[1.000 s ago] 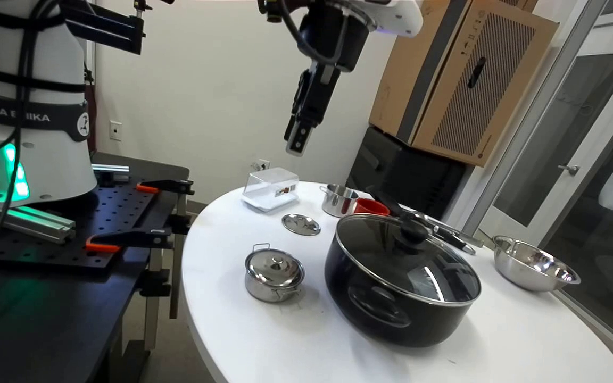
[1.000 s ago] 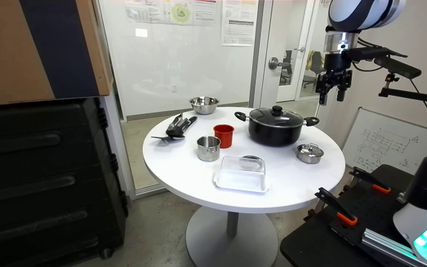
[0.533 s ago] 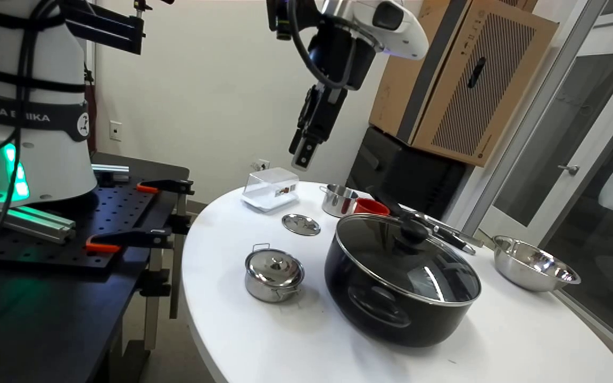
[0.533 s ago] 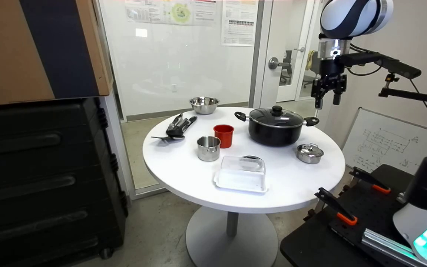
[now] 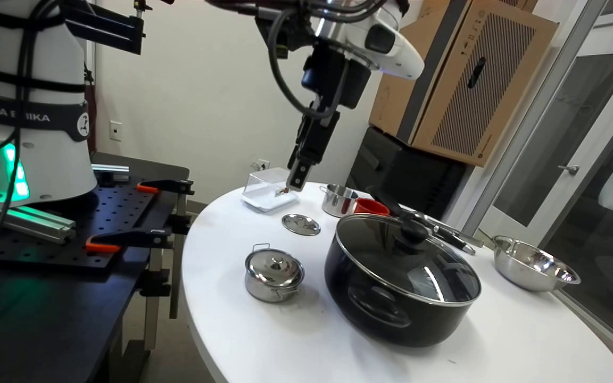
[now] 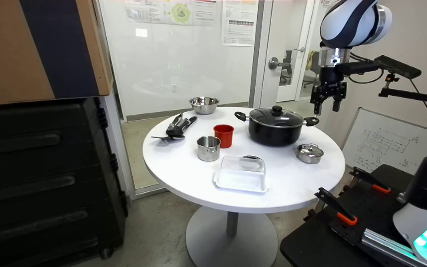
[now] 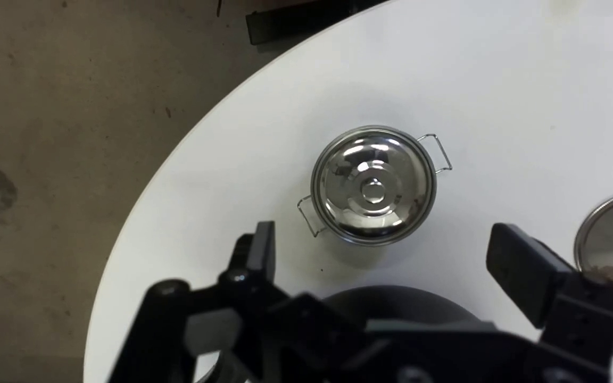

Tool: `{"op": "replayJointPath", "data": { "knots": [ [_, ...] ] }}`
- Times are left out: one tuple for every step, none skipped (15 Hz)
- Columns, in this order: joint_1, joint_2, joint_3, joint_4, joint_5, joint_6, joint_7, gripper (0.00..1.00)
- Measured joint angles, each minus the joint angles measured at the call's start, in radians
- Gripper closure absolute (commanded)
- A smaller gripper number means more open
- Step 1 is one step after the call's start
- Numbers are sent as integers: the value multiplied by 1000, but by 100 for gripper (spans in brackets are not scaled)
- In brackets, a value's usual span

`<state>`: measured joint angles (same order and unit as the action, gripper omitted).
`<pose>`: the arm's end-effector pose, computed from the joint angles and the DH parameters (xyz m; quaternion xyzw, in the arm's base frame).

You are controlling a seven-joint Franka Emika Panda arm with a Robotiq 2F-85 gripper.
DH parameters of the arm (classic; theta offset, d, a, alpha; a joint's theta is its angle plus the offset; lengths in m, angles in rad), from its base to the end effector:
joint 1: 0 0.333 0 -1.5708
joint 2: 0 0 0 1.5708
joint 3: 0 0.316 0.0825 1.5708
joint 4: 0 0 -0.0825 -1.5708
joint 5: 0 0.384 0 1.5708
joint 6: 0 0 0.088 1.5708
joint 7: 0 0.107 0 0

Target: Pick up the lid and put it on the table

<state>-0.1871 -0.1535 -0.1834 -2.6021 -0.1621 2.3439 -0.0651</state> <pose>0.3898 -0.1521 0.2986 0.9936 -0.0908 -0.0602 0.0287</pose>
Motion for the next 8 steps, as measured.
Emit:
{"op": "replayJointPath", "data": {
  "knots": [
    [-3, 27, -7, -3, 15, 28, -1, 0],
    [-5, 57, -13, -4, 31, 55, -3, 0],
    [-6, 87, -16, -4, 48, 81, -4, 0],
    [-6, 116, -18, -4, 66, 106, -5, 0],
    [-6, 143, -18, -3, 83, 129, -6, 0],
    [-6, 169, -17, -3, 100, 152, -9, 0],
    [-5, 192, -15, -1, 114, 173, -11, 0],
    [-5, 213, -13, 0, 124, 193, -11, 0]
  ]
}}
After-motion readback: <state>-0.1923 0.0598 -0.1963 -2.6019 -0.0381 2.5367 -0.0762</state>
